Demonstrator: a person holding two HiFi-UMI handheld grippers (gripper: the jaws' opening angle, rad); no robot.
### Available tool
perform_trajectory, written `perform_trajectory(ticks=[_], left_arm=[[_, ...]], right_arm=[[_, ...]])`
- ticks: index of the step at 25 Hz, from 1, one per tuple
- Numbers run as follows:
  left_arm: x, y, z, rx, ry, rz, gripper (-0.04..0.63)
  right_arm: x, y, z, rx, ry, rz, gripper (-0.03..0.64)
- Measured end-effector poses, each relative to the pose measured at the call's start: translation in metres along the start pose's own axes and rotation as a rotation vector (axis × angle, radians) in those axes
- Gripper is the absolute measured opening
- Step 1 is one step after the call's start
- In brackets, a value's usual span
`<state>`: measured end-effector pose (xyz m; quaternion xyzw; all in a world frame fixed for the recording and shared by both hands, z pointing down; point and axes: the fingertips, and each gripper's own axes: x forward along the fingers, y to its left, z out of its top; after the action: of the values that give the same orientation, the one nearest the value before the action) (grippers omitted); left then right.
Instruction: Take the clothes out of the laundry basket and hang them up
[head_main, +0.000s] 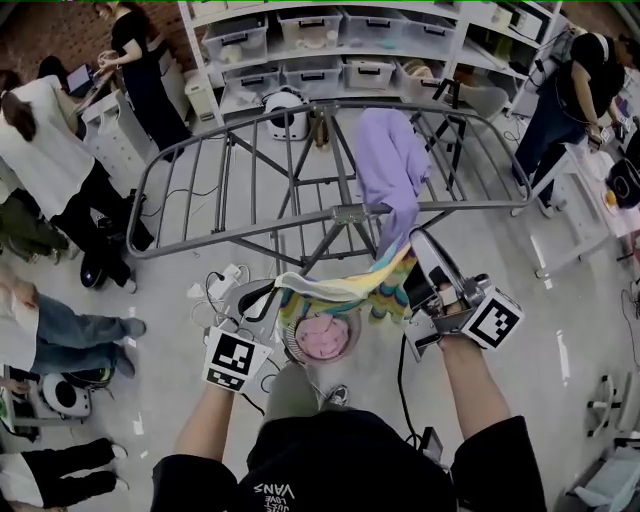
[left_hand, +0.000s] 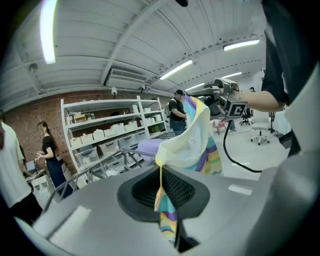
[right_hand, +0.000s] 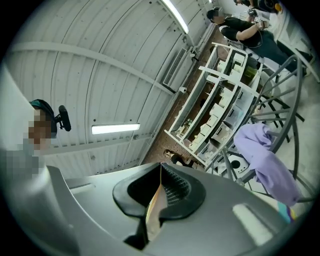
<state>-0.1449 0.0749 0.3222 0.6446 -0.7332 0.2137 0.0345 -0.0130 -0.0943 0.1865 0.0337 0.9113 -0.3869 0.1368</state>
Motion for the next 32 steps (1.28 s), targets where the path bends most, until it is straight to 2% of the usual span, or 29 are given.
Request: perform_trajectory(ticks=[8,16,21,25,28,32], left_arm=[[-0.023,0.052,0.050,0.044,-0.056,0.085,0.011],[-0.066,0.133,0.085,0.057,-0.142,0.204,0.011],[-0.098,0.179,0.105,0.046,-0.179,0.270,0.011],[-0.119,0.219,0.140,0.063,-0.254,0.312,0.011],[-0.129,0.247,0.176,0.095,-0.295,0.339,0.011],[-0.146,0.278,0.232,0.177,-0.470,0.368,0.011]], right_arm=[[0.033,0.014,0.006,-0.040,0.048,0.054,0.012],[0.135,0.042,-0.011,-0.035,0.140,0.142,0.012],[0.201,0.069,-0.011,-0.114,0.157,0.234,0.012],[0.261,0.101,0.009,-0.208,0.150,0.314,0.012],[0.303,0.115,0.036,-0.239,0.141,0.334,0.012],[0.351,0.120,0.062,-0.275,0.136,0.331,0.013]])
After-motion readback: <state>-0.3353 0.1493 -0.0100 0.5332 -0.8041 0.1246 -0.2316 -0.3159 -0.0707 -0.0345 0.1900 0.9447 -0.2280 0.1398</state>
